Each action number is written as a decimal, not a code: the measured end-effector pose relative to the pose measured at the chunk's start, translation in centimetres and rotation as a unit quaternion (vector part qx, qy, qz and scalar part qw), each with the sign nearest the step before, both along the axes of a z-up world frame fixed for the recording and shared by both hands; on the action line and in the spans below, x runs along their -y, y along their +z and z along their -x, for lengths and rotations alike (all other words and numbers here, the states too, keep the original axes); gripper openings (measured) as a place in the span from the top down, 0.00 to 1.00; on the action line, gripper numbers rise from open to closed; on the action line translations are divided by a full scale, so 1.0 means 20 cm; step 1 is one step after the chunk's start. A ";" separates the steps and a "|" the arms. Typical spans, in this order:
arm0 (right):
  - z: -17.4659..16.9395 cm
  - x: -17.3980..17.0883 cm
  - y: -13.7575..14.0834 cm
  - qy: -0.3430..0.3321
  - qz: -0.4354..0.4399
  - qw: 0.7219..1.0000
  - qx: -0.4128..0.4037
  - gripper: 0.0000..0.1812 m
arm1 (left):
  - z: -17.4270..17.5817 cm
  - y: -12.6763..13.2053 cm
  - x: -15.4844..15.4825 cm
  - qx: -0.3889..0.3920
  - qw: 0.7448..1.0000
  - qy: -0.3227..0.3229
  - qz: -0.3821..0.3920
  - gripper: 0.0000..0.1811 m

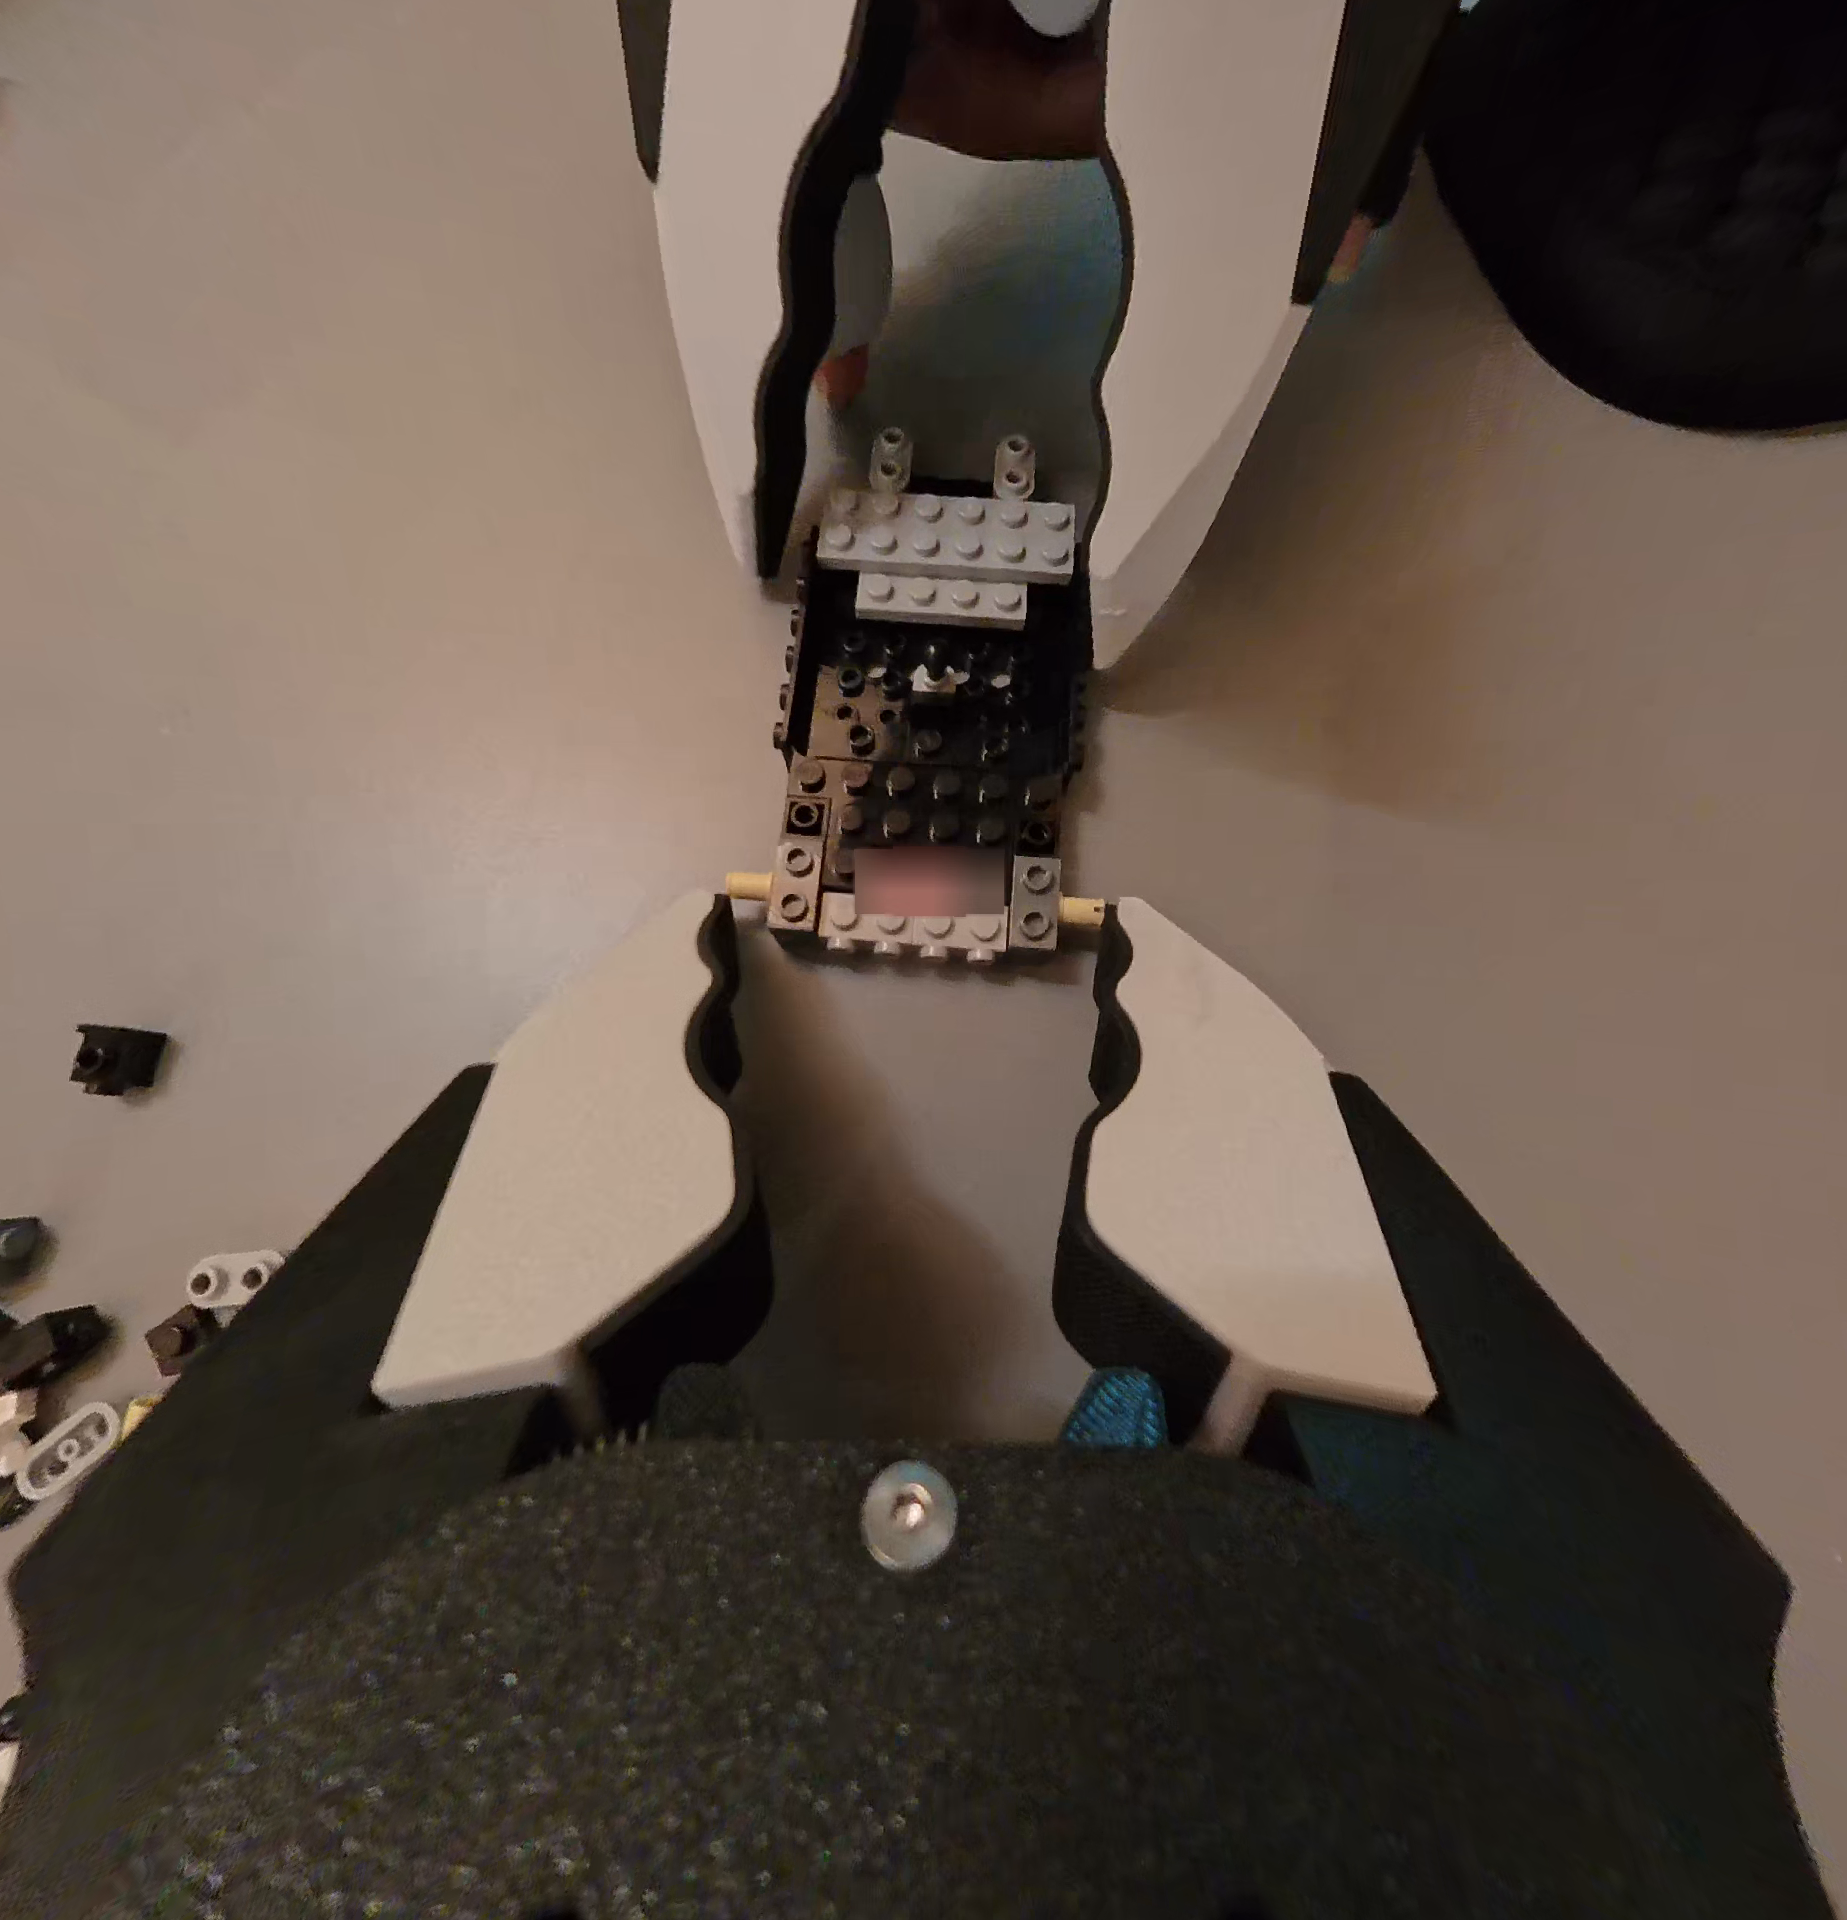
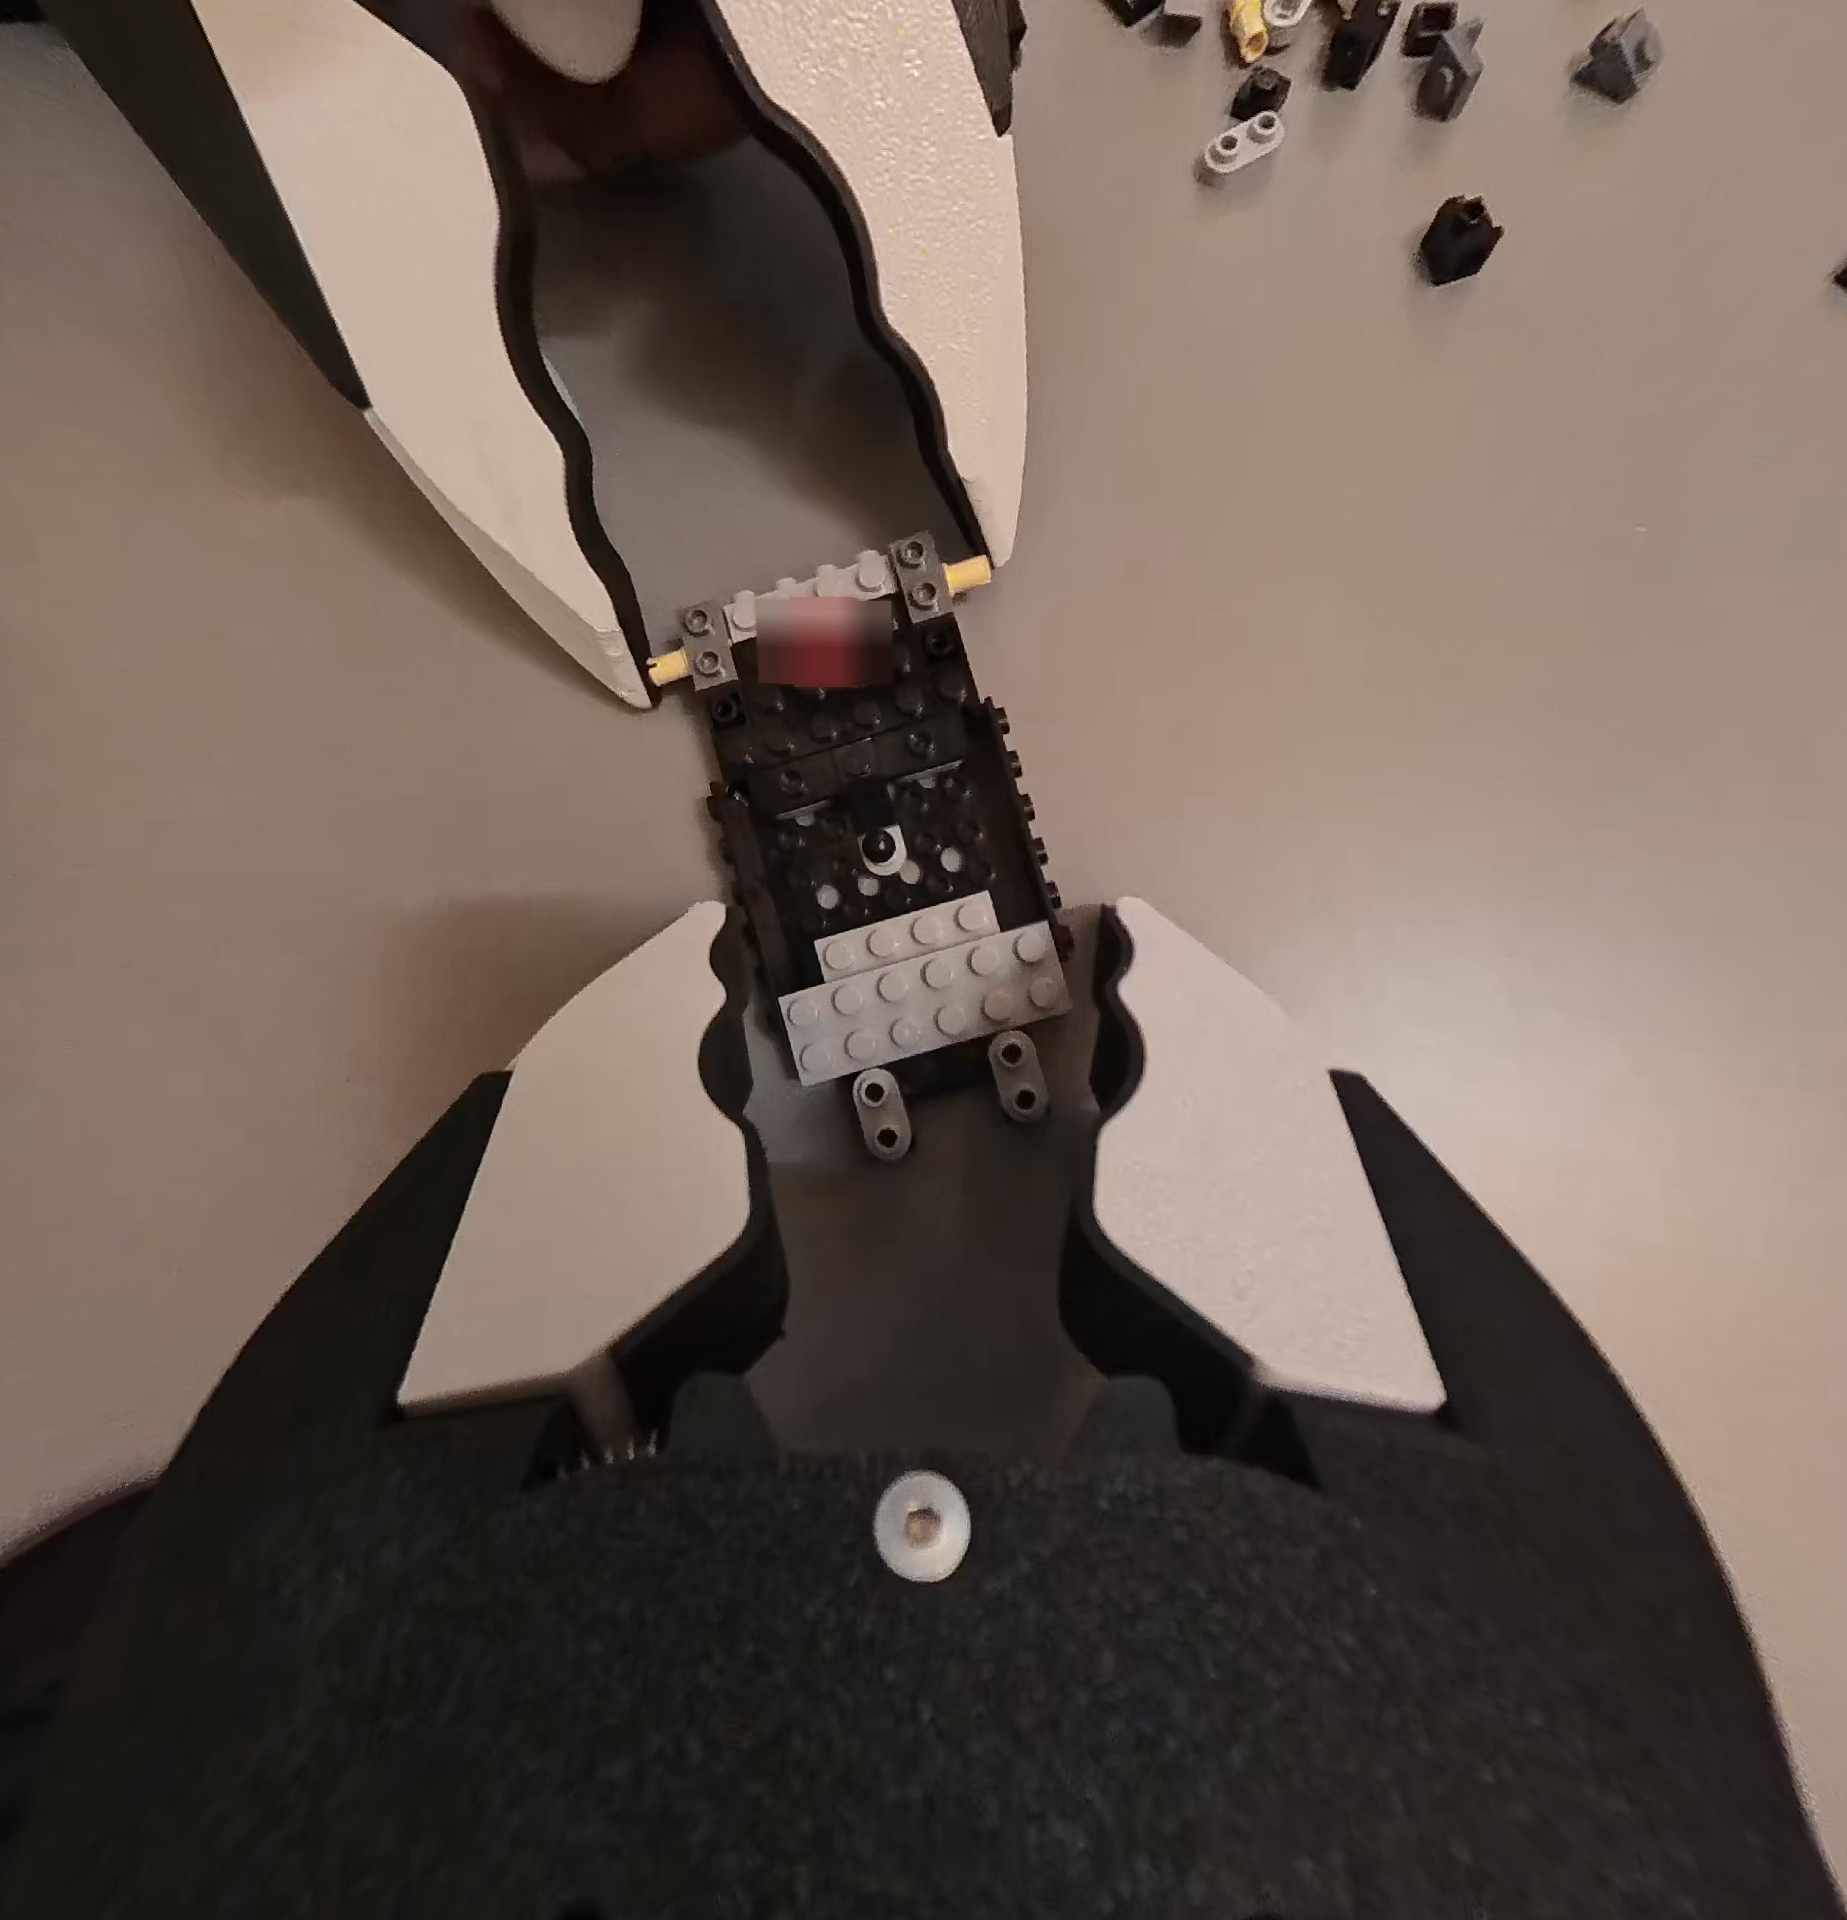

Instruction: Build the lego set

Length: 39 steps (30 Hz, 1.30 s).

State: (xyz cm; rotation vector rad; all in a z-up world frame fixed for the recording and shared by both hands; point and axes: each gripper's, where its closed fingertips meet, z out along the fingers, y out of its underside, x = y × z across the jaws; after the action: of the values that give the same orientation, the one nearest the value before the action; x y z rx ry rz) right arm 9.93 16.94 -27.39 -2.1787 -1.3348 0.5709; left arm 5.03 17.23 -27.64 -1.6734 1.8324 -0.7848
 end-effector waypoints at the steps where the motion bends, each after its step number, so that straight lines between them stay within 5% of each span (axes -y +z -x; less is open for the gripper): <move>1: 0.00 0.00 0.00 0.001 -0.001 1.000 0.001 0.65 | 0.00 0.00 0.00 0.000 1.000 0.001 0.000 0.64; 23: -0.07 0.05 0.07 -0.025 -0.036 0.999 -0.024 0.61 | 0.00 0.00 0.01 0.004 1.000 -0.001 0.009 0.61; 30: 0.02 0.02 0.09 0.017 -0.036 0.999 -0.025 0.66 | -0.02 0.00 0.01 0.001 1.000 -0.008 -0.006 0.64; 39: 0.07 0.01 0.02 0.115 -0.014 0.991 0.072 0.60 | -0.03 0.01 0.01 0.005 1.000 -0.004 -0.018 0.64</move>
State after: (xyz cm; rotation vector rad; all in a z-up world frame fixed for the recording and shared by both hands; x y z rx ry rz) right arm 8.55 16.82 -26.95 -2.0917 -1.6747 0.4816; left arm 5.72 17.02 -27.51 -1.6372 1.8362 -0.7582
